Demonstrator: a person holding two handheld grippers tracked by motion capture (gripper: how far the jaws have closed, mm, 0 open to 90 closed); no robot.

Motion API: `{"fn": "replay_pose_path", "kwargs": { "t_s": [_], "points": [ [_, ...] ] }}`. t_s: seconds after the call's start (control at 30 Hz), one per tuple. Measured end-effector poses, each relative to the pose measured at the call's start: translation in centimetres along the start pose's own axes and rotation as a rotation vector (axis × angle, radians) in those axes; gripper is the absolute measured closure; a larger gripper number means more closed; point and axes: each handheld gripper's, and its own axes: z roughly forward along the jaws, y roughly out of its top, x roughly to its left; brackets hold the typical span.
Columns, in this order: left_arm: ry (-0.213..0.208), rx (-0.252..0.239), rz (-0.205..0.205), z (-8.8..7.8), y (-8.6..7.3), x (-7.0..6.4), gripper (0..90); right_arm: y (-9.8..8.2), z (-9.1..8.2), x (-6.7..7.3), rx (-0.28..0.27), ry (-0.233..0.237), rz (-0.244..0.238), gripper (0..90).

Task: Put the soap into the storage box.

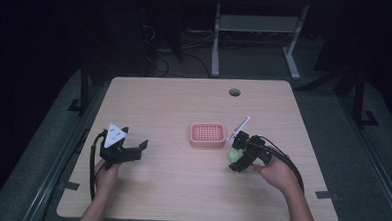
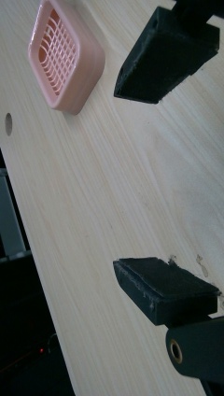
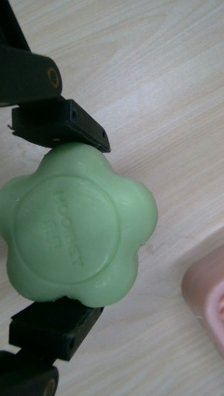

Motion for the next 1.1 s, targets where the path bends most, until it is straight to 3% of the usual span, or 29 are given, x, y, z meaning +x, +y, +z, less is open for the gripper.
{"fn": "replay_pose_path", "kwargs": {
  "t_s": [0.43,1.1],
  "points": [
    [0.001,-0.003,-0.013,0.0,0.0,0.1,14.3,1.7,-0.1,-0.7,-0.022,0.018,0.0,25.9],
    [-0.003,0.002,-0.002,0.0,0.0,0.1,14.3,4.5,0.3,-1.8,0.002,0.016,-0.02,25.8]
  ]
}}
